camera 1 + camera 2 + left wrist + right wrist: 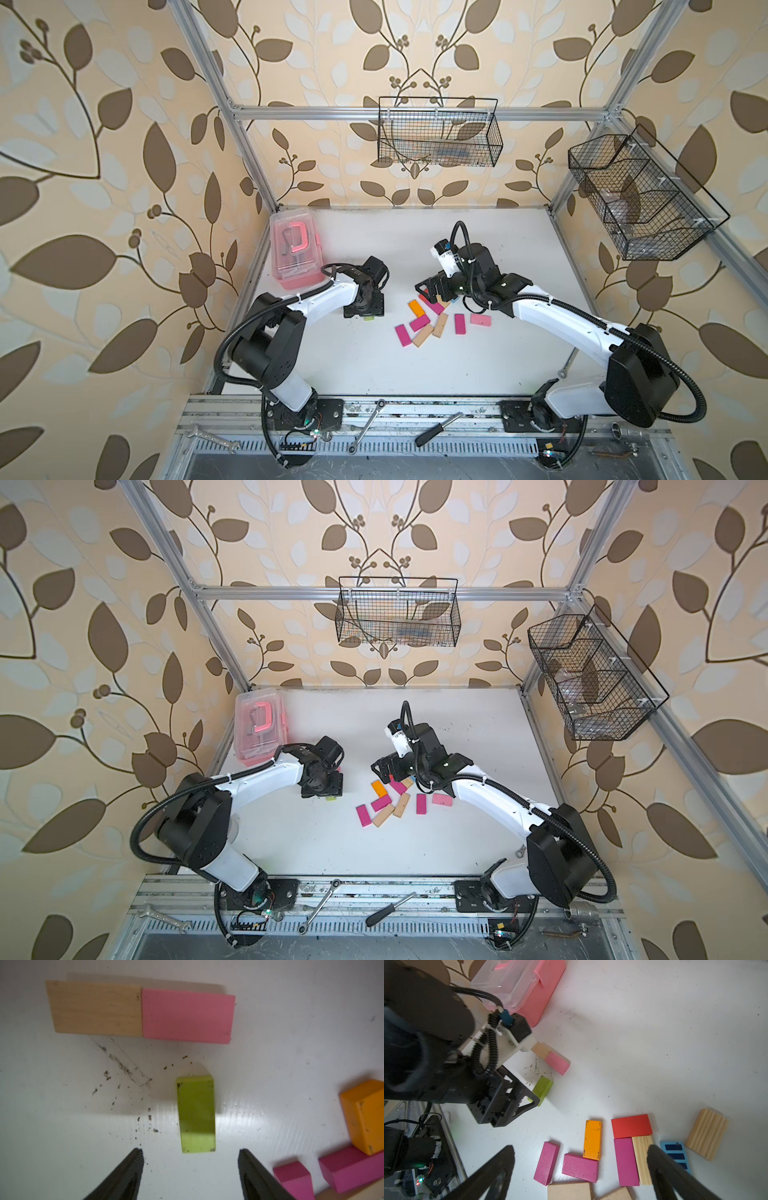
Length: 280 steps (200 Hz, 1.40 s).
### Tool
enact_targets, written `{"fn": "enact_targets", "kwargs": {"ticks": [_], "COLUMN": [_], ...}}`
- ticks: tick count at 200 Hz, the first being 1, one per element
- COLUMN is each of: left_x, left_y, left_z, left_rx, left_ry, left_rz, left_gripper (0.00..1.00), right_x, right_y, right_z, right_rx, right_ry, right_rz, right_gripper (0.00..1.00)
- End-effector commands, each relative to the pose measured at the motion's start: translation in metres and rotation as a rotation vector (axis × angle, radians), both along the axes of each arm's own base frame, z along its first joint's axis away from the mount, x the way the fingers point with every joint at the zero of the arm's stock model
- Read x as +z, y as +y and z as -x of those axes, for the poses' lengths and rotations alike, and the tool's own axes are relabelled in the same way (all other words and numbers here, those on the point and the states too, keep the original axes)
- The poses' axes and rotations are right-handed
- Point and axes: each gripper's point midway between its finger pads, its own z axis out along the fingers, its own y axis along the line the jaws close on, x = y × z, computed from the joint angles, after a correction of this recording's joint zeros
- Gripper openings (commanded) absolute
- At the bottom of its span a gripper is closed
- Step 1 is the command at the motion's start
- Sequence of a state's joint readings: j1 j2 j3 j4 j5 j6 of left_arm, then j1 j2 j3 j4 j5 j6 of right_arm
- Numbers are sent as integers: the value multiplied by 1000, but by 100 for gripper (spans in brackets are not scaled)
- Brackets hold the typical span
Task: Assemble the number 7 with building blocks
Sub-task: Assemble the building block at the center of the board.
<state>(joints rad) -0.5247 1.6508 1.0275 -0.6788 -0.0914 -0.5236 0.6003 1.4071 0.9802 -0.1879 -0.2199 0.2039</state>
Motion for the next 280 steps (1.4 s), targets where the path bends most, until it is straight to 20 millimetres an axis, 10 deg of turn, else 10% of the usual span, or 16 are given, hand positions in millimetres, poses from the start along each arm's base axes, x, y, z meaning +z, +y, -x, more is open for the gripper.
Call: {"fn": "enact_targets", "kwargs": {"ticks": [1, 200, 258, 280], "left_x": [2, -20, -16, -13], "left_y": [5, -10, -10, -9], "left_z": [-7, -25, -32, -32], "left_rx": [-14, -62, -53, -50], "left_ry": [-10, 25, 3, 4], "left_rz": [-71, -67, -78, -83], "left_gripper": [73, 28, 28, 42], "right_x": [15, 28, 27, 27], "right_y": [4, 13, 19, 20], "right_z": [2, -4, -2, -1], "right_rx": [47, 43, 54, 60], "right_ry": [-51, -63, -59, -60], "right_rz": [-21, -64, -66, -68], "right_gripper": [100, 100, 99, 100]}}
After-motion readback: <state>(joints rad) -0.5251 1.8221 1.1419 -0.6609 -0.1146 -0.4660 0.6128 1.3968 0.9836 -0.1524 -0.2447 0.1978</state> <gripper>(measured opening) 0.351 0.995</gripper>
